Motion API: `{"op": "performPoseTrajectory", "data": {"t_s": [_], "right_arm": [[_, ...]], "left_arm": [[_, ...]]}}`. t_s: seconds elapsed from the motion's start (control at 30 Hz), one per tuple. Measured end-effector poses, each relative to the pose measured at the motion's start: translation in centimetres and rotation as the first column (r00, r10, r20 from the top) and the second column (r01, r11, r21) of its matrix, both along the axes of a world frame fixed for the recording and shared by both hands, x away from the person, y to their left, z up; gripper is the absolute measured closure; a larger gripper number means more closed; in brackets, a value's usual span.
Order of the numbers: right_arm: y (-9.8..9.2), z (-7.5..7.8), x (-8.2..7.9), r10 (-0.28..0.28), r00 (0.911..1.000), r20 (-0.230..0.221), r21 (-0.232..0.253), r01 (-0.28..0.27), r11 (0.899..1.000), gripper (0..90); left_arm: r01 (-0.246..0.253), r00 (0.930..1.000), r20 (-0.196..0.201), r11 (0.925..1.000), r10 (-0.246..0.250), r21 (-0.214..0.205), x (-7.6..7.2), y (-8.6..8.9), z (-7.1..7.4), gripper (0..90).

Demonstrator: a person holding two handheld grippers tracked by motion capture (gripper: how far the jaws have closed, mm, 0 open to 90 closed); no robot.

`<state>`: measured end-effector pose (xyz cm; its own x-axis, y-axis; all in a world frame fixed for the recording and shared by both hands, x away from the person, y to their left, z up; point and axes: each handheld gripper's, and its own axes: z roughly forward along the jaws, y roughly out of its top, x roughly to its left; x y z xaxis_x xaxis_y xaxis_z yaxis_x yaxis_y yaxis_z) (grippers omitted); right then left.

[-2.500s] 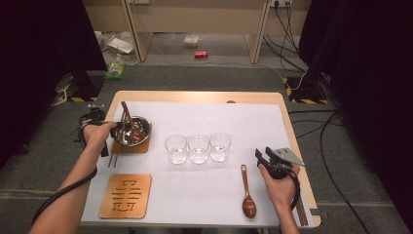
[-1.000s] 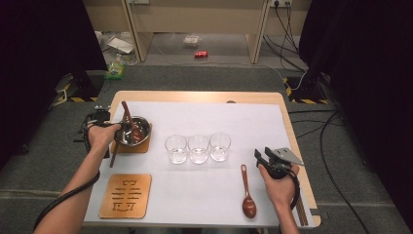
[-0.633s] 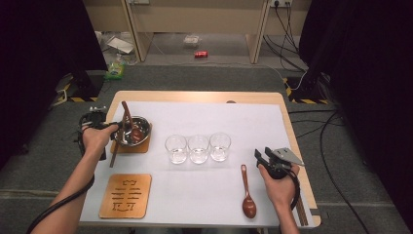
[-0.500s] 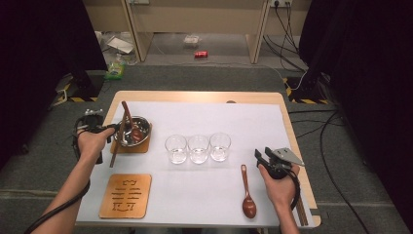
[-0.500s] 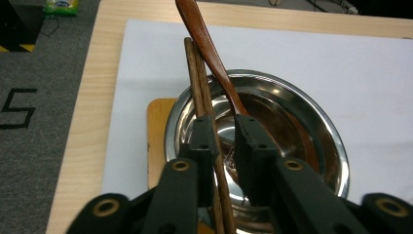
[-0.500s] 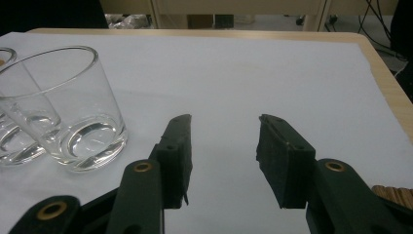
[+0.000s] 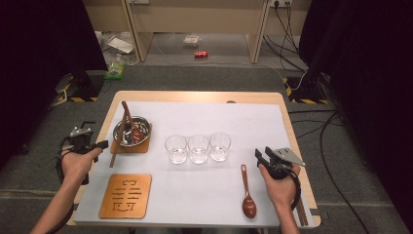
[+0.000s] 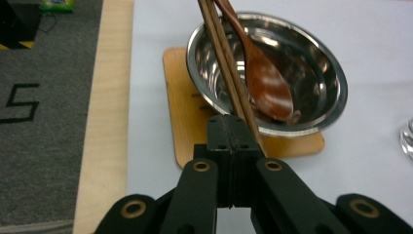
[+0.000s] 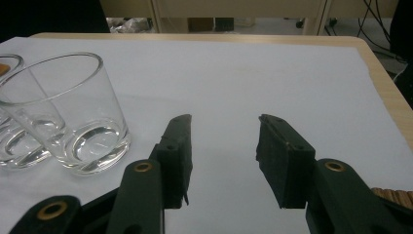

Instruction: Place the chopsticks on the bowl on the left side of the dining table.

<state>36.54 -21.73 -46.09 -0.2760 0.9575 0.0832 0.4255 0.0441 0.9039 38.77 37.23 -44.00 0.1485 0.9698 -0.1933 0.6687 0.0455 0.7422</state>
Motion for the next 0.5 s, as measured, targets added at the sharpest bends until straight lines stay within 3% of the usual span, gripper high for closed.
{"op": "performPoseTrajectory", "data": {"t_s": [0.07, 0.5], "right_arm": [[0.0, 0.0, 0.0, -0.002, 1.0, -0.002, 0.001, 0.002, 1.0, 56.6], [-0.1, -0.1, 0.0, -0.004, 1.0, -0.002, 0.002, 0.004, 1.0, 56.6]], "left_arm": [[0.006, 0.9999, -0.011, 0.9995, -0.006, -0.031, -0.4, 0.1, -0.3, 89.7], [0.07, 0.9965, -0.048, 0.997, -0.069, 0.033, -1.4, -0.3, -1.6, 89.6]]}}
